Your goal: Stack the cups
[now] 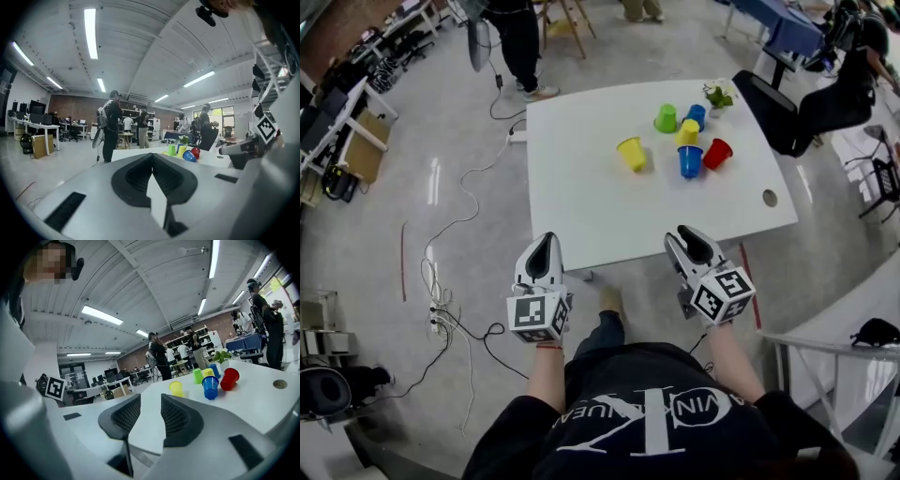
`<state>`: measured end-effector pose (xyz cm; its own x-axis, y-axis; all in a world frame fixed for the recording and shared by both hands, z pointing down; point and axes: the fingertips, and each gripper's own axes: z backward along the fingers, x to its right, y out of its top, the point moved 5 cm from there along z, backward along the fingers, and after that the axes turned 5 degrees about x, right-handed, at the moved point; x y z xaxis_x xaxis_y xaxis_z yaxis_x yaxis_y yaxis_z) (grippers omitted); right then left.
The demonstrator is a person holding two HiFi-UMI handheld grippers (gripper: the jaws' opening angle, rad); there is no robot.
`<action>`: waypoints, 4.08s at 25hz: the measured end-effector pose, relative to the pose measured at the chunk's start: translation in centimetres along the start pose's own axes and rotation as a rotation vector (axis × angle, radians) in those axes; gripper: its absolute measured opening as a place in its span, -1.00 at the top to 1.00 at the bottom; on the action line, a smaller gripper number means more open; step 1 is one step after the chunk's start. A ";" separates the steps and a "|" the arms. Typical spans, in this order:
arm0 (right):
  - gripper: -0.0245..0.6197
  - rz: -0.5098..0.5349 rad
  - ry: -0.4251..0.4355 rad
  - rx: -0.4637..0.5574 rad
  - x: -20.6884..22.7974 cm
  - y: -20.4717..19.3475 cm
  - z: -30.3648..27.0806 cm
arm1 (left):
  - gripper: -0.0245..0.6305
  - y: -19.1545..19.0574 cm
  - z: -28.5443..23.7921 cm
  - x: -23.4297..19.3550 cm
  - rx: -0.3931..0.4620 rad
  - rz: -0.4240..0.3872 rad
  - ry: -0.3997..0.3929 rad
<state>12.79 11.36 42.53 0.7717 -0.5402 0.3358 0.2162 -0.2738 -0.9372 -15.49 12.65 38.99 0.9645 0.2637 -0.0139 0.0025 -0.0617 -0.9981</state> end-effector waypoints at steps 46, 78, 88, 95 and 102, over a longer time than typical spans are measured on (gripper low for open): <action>0.09 0.166 -0.187 -0.460 11.4 -3.9 -24.3 | 0.92 -4.1 -18.0 -9.2 -0.165 0.091 -0.006; 0.22 0.435 0.097 -0.479 5.9 -0.7 -24.6 | 0.92 -3.4 -17.0 -10.1 -0.131 0.117 0.044; 0.22 0.897 0.328 -0.833 3.7 -1.0 -24.4 | 0.92 -3.3 -15.5 -11.1 -0.110 0.131 0.097; 0.22 1.185 0.512 -0.999 1.4 -2.1 -25.9 | 0.92 -2.7 -13.5 -12.4 -0.089 0.143 0.161; 0.18 1.223 0.591 -0.985 -0.1 -2.6 -27.4 | 0.92 -2.6 -11.4 -13.7 -0.082 0.149 0.232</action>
<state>-4.28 -9.63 47.54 -0.1737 -0.9396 -0.2948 -0.9086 0.2683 -0.3199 -25.66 -1.81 42.45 0.9905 0.0196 -0.1365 -0.1315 -0.1630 -0.9778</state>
